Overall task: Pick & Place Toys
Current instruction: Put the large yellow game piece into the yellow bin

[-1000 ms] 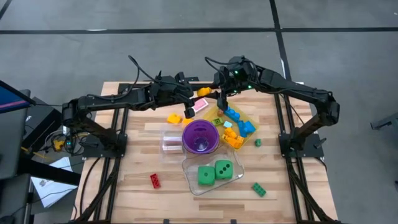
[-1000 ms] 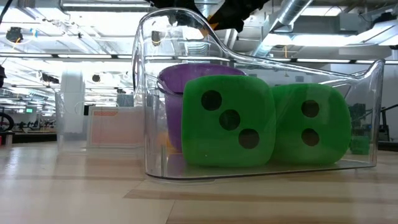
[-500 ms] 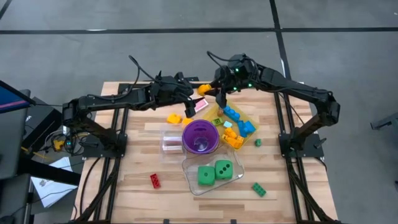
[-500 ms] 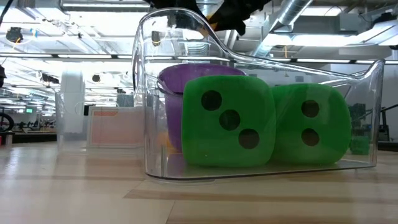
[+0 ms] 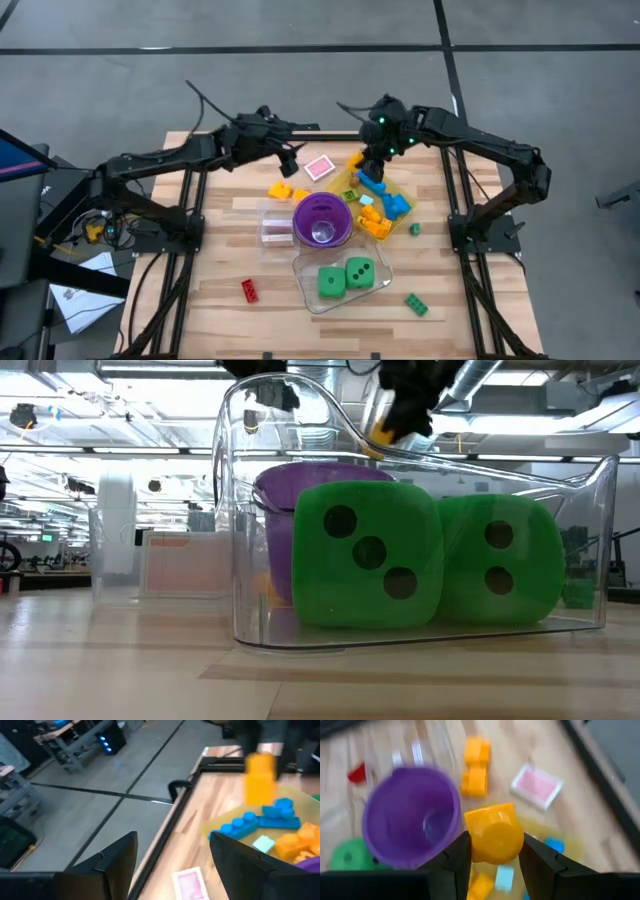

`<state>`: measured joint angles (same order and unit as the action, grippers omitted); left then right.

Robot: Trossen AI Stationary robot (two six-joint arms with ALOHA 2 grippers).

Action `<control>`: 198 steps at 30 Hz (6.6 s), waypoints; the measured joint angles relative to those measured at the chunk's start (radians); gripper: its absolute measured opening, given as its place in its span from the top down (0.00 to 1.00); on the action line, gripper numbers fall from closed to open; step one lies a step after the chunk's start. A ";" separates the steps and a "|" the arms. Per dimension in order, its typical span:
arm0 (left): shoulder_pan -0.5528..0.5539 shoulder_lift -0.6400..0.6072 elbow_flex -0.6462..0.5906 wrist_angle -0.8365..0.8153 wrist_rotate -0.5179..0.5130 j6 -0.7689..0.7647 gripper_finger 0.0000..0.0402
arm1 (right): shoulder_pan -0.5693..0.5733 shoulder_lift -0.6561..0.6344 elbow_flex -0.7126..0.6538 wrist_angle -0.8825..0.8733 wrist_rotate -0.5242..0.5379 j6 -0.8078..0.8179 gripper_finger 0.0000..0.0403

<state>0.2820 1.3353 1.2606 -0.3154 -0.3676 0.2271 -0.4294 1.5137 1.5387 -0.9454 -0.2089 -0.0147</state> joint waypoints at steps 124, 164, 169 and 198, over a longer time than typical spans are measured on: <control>0.071 -0.077 0.000 -0.164 0.006 -0.262 0.48 | 0.074 -0.030 -0.562 0.335 -0.213 -0.114 0.52; 0.340 0.358 0.000 -0.568 0.502 0.531 0.12 | -0.126 -0.540 -0.562 0.636 -0.262 0.435 0.38; 0.327 0.413 0.000 -0.559 0.526 0.639 0.15 | -0.128 -0.540 -0.562 0.636 -0.261 0.426 0.38; 0.284 0.341 -0.249 -0.316 0.466 0.629 0.15 | -0.130 -0.540 -0.562 0.611 -0.259 0.407 0.38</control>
<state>0.5661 1.6758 1.0115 -0.6310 0.0983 0.8565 -0.5591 0.9741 0.9768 -0.3344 -0.4683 0.3927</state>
